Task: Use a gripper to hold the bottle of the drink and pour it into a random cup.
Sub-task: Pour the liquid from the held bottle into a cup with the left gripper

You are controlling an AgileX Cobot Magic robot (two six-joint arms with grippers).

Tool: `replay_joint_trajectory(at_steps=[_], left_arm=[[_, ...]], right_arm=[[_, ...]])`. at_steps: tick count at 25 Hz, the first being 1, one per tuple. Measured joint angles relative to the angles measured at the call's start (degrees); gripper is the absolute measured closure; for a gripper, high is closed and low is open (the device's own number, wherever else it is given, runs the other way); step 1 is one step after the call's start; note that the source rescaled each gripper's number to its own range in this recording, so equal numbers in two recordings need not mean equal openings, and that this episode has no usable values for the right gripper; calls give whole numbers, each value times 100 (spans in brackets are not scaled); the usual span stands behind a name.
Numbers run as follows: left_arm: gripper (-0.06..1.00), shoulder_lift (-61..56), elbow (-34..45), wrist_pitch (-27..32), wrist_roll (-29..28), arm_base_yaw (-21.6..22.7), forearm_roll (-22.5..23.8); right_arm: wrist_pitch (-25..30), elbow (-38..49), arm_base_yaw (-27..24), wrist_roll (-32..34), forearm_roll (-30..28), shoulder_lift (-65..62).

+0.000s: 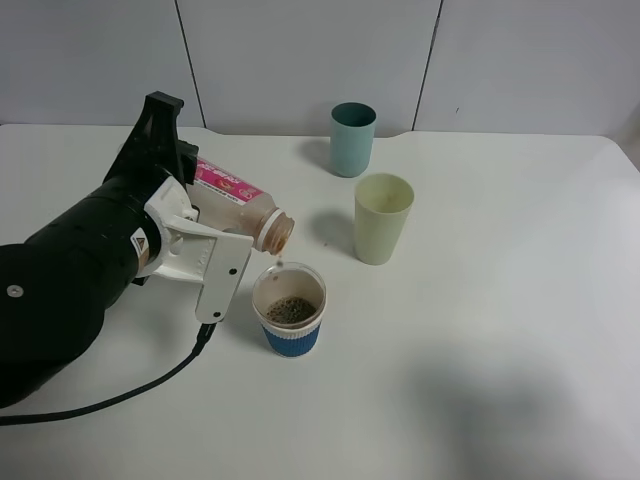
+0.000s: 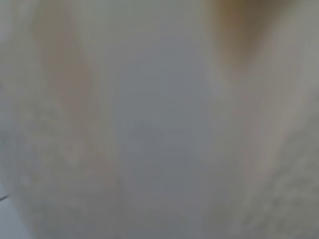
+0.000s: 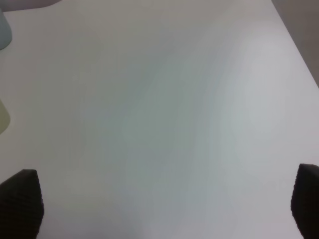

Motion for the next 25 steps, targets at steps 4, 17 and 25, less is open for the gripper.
replay_joint_trajectory(at_steps=[4,17,25], left_arm=[[94,0,0,0,98,0,0],[94,-5,0,269,617,-265,4],[94,-11,0,303,877,-265,4]], right_arm=[[0,0,0,0,0,0],[0,0,0,0,0,0],[0,0,0,0,0,0]])
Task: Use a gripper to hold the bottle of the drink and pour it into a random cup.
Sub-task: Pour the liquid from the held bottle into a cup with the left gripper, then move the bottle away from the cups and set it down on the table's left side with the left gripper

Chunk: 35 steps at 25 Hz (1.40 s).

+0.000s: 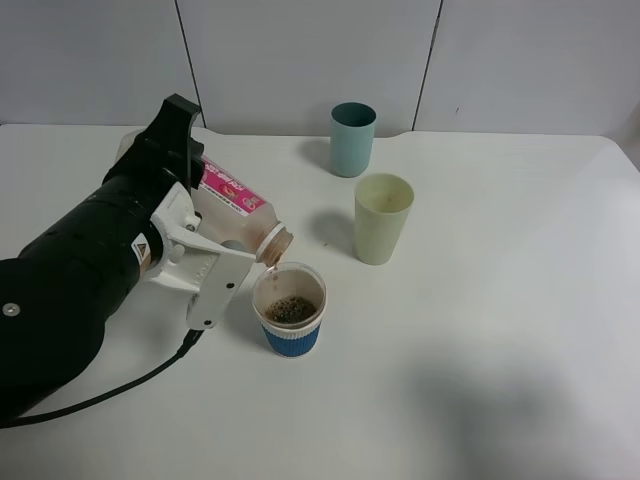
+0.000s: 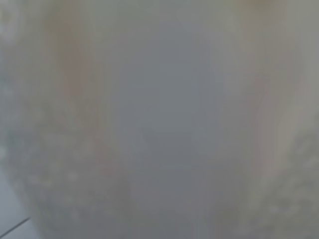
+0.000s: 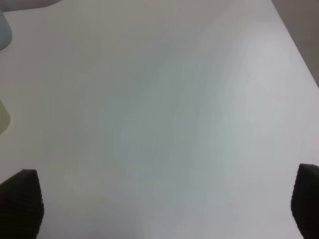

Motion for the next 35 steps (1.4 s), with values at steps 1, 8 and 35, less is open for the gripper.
replay_joint_trajectory(at_steps=[1,8,35], left_arm=[[94,0,0,0,55,0,0],[94,0,0,1,291,0,0],[94,-139,4,-303,-1997,0,-184]], right_arm=[[0,0,0,0,0,0],[0,0,0,0,0,0],[0,0,0,0,0,0]])
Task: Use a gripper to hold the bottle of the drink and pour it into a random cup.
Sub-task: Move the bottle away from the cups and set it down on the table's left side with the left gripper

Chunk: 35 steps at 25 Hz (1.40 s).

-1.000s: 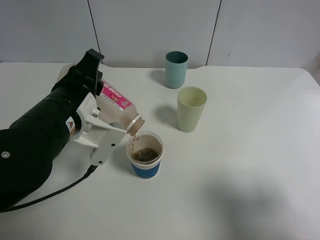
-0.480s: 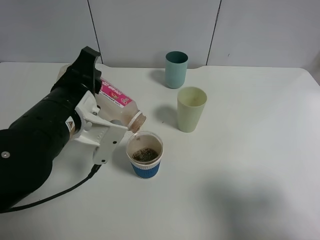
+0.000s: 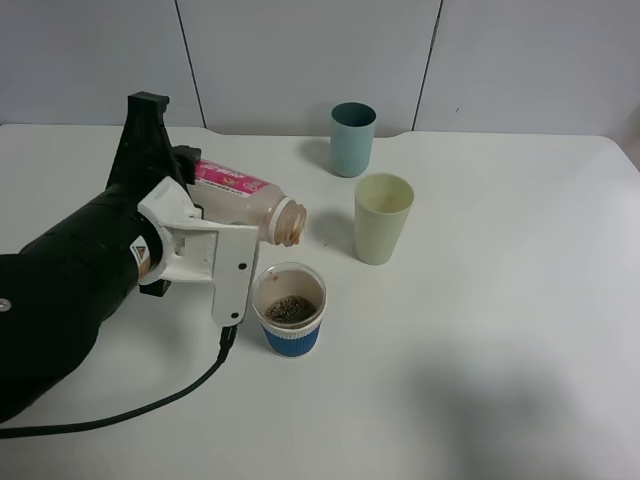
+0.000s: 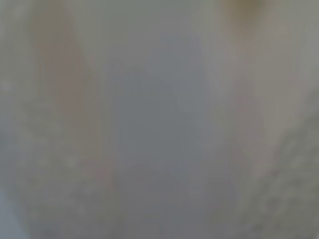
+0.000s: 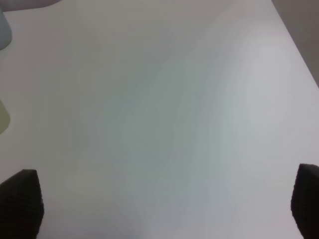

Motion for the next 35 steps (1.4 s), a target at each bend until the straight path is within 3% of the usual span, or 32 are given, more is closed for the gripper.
replay_joint_trajectory(at_steps=[3,7,22,29,35], left_arm=[[94,-161,0,-33,-280,0,-122],[94,-368,0,-562,-560,252,-391],[94,-785,0,-2863,-1627,2140,-454],[94,-899,0,-4030,-1744,3209,-502],[94,-899,0,-5394,-1362,4127,-1087]], right_arm=[[0,0,0,0,0,0],[0,0,0,0,0,0],[0,0,0,0,0,0],[0,0,0,0,0,0],[0,0,0,0,0,0]])
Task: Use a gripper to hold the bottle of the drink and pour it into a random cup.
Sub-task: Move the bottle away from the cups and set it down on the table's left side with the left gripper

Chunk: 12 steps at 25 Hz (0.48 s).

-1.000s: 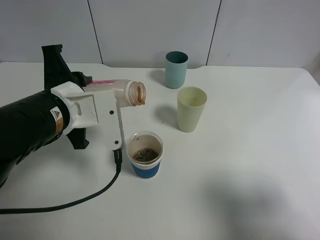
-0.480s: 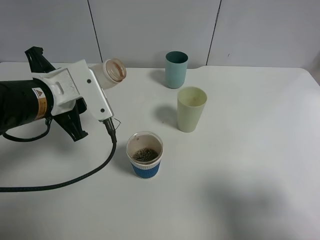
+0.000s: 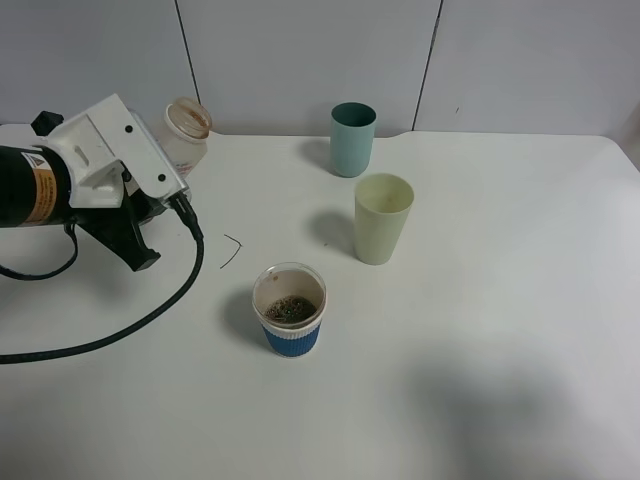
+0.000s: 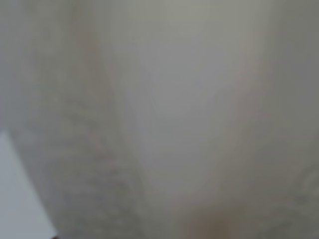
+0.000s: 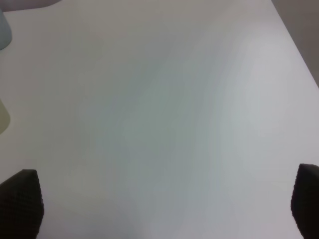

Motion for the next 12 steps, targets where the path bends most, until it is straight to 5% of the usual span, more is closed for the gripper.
replay_joint_trajectory(at_steps=[12], left_arm=[[94,104,0,-2508,3590,910,-3447]], right_arm=[[0,0,0,0,0,0]])
